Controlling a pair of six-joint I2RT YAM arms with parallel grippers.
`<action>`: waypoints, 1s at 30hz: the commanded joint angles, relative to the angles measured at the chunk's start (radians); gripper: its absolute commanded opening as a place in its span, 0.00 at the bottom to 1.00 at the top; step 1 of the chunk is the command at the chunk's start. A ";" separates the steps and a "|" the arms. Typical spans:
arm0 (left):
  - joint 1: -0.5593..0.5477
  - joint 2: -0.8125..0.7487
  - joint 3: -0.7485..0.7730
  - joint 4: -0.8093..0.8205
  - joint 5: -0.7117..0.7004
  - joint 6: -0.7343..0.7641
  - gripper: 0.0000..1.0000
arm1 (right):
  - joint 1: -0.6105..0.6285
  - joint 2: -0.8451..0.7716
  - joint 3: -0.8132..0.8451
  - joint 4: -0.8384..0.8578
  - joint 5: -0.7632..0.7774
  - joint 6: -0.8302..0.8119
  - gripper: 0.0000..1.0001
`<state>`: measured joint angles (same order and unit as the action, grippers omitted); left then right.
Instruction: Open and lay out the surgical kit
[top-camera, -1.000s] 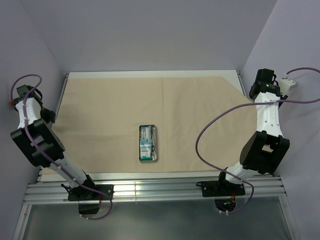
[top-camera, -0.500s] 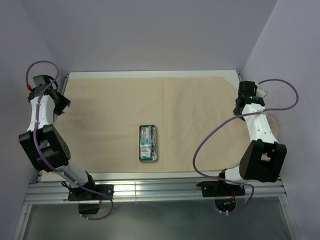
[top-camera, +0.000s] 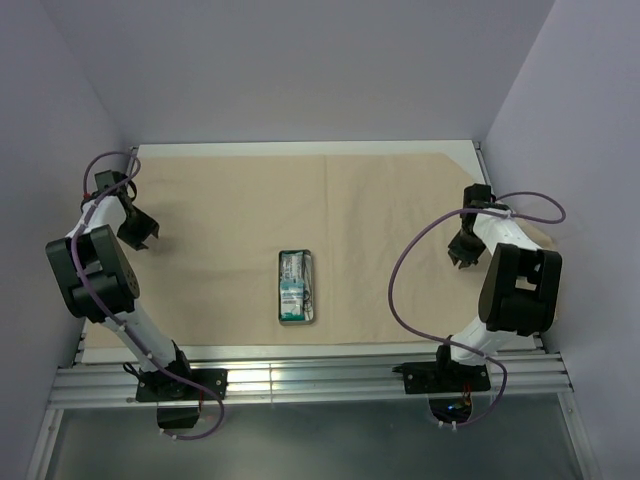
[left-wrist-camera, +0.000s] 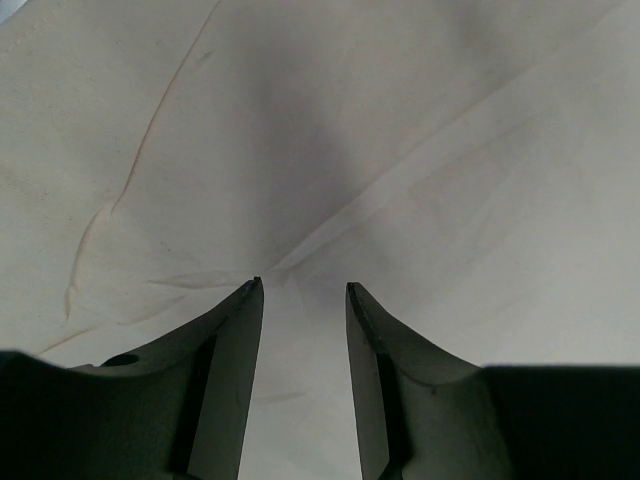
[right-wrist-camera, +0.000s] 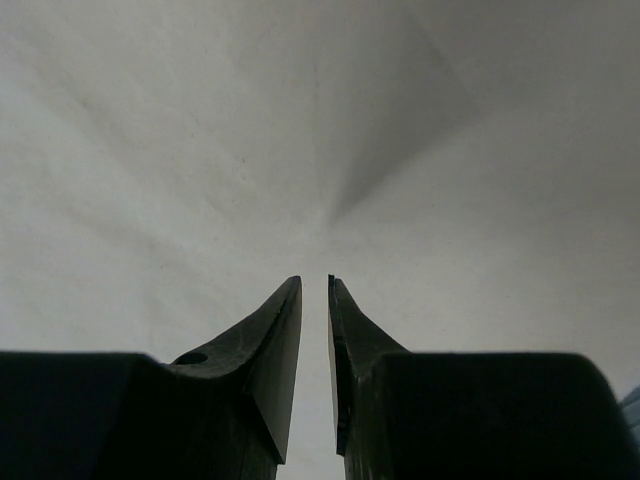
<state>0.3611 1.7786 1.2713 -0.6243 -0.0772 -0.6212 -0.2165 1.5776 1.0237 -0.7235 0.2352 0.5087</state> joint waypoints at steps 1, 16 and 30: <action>-0.002 0.027 -0.001 0.025 -0.057 0.003 0.46 | 0.006 0.018 -0.024 0.027 -0.057 0.019 0.25; 0.111 0.174 0.115 -0.044 -0.168 0.097 0.45 | 0.247 0.056 -0.169 0.122 -0.198 0.132 0.25; 0.092 0.219 0.273 -0.123 -0.190 0.127 0.43 | 0.370 -0.013 -0.027 0.021 -0.100 0.068 0.29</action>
<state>0.4656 2.0396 1.4925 -0.7433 -0.2527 -0.5148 0.1905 1.6062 0.9184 -0.6544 0.0681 0.6231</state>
